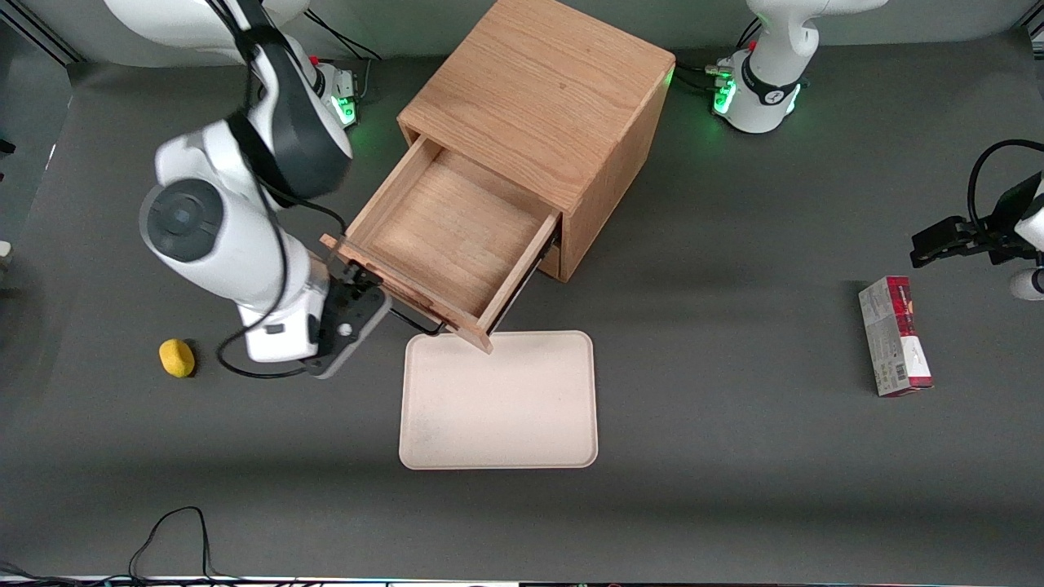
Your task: Open upper drawer
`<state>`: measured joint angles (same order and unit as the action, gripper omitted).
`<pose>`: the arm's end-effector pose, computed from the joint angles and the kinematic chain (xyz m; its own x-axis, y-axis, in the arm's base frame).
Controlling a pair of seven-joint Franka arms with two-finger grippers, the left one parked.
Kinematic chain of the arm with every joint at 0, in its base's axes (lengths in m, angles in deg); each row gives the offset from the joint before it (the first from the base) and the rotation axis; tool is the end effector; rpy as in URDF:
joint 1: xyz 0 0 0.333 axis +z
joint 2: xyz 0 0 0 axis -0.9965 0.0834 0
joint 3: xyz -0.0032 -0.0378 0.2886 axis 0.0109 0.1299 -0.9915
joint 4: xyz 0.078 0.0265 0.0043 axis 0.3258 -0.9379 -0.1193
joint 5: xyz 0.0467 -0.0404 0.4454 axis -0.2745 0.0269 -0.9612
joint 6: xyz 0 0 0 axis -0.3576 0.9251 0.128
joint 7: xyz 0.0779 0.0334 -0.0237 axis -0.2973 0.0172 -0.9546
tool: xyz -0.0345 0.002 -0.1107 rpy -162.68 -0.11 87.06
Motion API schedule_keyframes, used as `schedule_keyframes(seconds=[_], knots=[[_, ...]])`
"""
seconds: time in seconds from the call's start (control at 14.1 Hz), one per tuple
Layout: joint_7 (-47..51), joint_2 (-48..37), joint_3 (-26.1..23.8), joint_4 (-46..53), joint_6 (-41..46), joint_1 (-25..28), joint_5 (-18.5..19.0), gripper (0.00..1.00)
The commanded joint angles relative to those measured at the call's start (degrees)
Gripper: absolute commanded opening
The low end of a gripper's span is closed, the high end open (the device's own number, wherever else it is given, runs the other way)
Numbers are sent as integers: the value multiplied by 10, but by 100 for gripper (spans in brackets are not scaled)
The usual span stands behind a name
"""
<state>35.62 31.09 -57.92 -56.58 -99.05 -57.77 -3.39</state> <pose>0.6792 0.2639 0.4753 0.6639 0.7476 0.0188 0.7478 -0.6633 -0.0303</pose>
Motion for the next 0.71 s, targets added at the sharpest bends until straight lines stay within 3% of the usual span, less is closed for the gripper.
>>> schedule_keyframes(seconds=[0.0, 0.35, 0.64], knots=[[52, -30, 30, 30, 51, -1, 3, 100], [244, -88, 95, 28, 100, 0, 5, 100], [257, -114, 154, 4, 118, 0, 2, 100]])
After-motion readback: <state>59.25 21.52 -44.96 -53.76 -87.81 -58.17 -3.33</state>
